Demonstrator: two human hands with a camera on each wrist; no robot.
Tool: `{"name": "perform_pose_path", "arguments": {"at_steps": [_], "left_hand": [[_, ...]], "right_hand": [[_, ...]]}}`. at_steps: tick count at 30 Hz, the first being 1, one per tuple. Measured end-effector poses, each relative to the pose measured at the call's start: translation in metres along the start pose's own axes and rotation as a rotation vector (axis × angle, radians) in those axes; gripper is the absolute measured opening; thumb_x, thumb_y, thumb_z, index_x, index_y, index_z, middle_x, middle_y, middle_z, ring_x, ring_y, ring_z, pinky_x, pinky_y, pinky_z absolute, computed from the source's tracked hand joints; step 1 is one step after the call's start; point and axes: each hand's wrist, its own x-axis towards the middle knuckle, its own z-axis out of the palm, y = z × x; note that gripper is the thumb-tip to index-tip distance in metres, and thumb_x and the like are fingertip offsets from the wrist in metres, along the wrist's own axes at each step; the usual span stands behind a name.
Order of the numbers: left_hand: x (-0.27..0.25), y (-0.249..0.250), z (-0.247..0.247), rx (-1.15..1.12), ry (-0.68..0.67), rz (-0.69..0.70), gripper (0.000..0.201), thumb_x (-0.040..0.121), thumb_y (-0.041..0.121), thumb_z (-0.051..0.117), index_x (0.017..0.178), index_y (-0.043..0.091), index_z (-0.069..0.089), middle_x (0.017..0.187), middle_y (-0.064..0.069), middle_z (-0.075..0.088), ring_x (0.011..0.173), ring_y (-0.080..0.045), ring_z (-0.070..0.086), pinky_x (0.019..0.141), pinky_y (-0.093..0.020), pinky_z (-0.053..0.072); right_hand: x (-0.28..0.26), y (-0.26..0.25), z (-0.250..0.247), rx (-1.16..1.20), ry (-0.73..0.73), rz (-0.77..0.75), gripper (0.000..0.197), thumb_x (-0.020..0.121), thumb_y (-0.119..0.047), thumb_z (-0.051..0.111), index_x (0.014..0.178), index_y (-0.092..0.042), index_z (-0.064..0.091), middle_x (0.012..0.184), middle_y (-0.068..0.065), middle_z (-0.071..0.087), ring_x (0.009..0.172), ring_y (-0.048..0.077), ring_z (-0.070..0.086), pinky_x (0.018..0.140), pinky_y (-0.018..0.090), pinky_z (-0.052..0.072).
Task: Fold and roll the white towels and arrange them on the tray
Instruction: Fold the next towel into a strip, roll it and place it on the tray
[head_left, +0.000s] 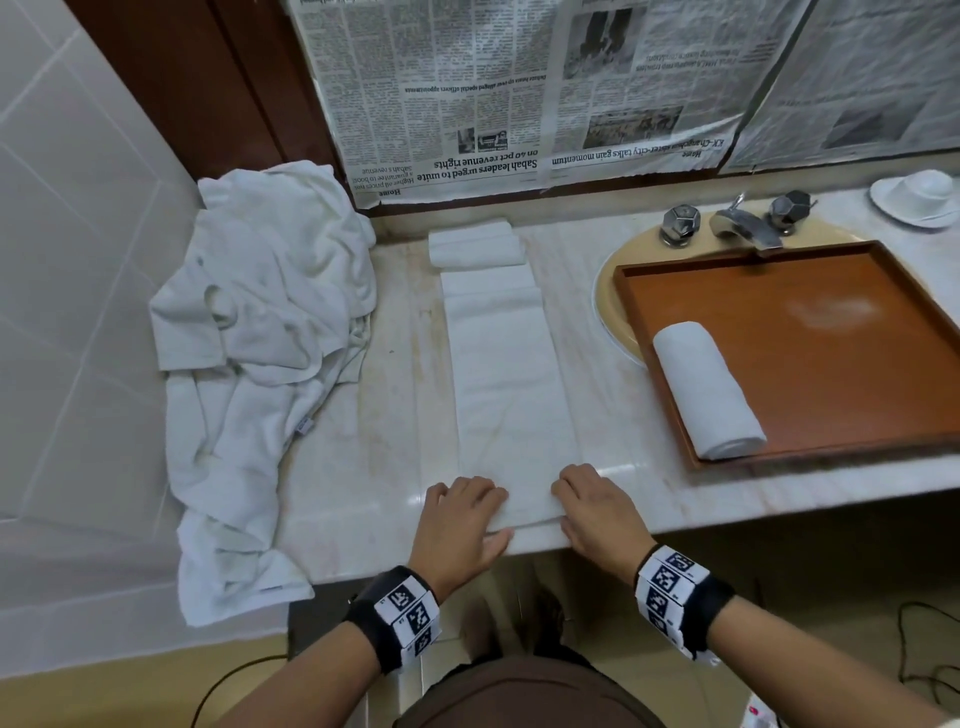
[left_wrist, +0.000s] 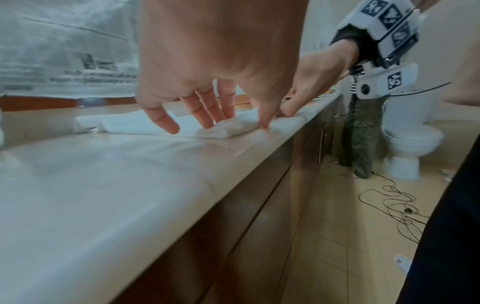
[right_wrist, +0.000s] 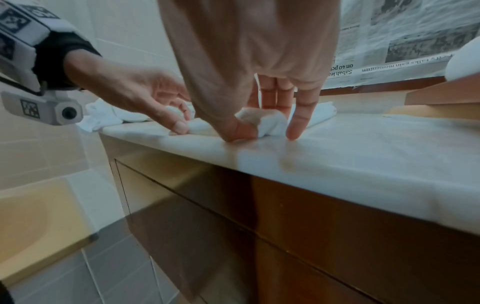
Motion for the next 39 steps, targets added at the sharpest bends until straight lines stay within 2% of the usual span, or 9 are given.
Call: {"name": "perform_pose_path", "arguments": {"at_steps": [3,9,13,17,21,26,30,34,39], "left_hand": [[0.007,0.015,0.0,0.112,0.003,-0.054,0.027,0.071,0.033,0.064,0.096,0.023,0.062,0.093,0.005,0.058,0.082,-0.02,0.057,0.068,-0.037,0.043],[0.026,0.03,-0.006,0.016,-0.098,-0.259,0.031,0.07,0.018,0.067,0.1,0.019,0.057,0.096,0.002,0.054,0.086,-0.024,0.054,0.063,-0.034,0.033],[0.032,0.02,-0.014,-0.373,-0.102,-0.384,0.02,0.089,0.018,0.057,0.109,0.019,0.059,0.101,0.001,0.06,0.095,-0.02,0.056,0.07,-0.025,0.036],[0.033,0.003,-0.025,-0.571,-0.127,-0.455,0.027,0.09,0.012,0.054,0.114,0.021,0.063,0.104,0.003,0.066,0.088,-0.016,0.058,0.069,-0.019,0.038],[0.032,0.003,-0.028,-0.67,-0.098,-0.499,0.032,0.088,0.016,0.06,0.117,0.029,0.063,0.105,0.007,0.065,0.089,-0.012,0.06,0.074,-0.02,0.045],[0.026,0.007,-0.024,-0.536,-0.13,-0.413,0.036,0.083,0.032,0.074,0.116,0.026,0.061,0.106,0.008,0.06,0.09,-0.009,0.057,0.077,-0.017,0.042],[0.027,0.0,-0.019,-0.496,-0.076,-0.49,0.015,0.094,0.036,0.064,0.096,0.022,0.07,0.095,0.006,0.064,0.089,-0.009,0.056,0.078,-0.022,0.037],[0.031,0.0,-0.018,-0.522,-0.044,-0.594,0.023,0.095,0.033,0.063,0.108,0.019,0.074,0.102,0.003,0.066,0.099,-0.013,0.06,0.089,-0.025,0.043],[0.031,0.015,-0.009,-0.455,0.116,-0.578,0.025,0.093,0.029,0.062,0.118,0.027,0.06,0.108,0.005,0.051,0.093,-0.013,0.055,0.08,-0.028,0.045]], "right_hand": [[0.006,0.001,-0.002,0.065,-0.055,0.025,0.033,0.063,-0.017,0.079,0.091,-0.011,0.062,0.094,0.005,0.057,0.084,0.023,0.059,0.054,0.03,0.051],[0.025,0.024,-0.019,0.379,-0.203,0.105,0.023,0.09,-0.017,0.058,0.112,-0.013,0.066,0.108,0.003,0.063,0.102,0.021,0.056,0.087,0.028,0.044],[0.033,0.044,-0.037,0.729,-0.309,0.275,0.019,0.086,-0.015,0.063,0.104,-0.022,0.064,0.099,0.0,0.067,0.084,0.019,0.065,0.076,0.029,0.055],[0.034,0.046,-0.043,0.677,-0.433,0.22,0.039,0.078,-0.021,0.073,0.111,-0.025,0.054,0.102,-0.002,0.063,0.086,0.015,0.061,0.069,0.02,0.048],[0.03,0.038,-0.033,0.549,-0.28,0.147,0.018,0.092,-0.022,0.061,0.109,-0.02,0.058,0.099,0.0,0.062,0.088,0.02,0.059,0.073,0.026,0.044],[0.033,0.038,-0.024,0.552,-0.263,0.245,0.031,0.099,-0.026,0.053,0.122,-0.008,0.065,0.115,0.007,0.062,0.108,0.022,0.057,0.087,0.023,0.038],[0.035,0.036,-0.018,0.604,-0.249,0.333,0.031,0.095,-0.023,0.054,0.116,-0.009,0.07,0.104,0.001,0.058,0.104,0.019,0.057,0.082,0.019,0.036],[0.03,0.032,-0.019,0.635,-0.139,0.35,0.02,0.092,-0.021,0.058,0.109,-0.017,0.066,0.101,-0.001,0.064,0.088,0.013,0.057,0.079,0.025,0.045],[0.023,0.028,-0.011,0.278,-0.033,0.091,0.021,0.084,-0.01,0.064,0.103,-0.019,0.061,0.1,-0.001,0.053,0.074,0.02,0.055,0.052,0.035,0.049]]}}
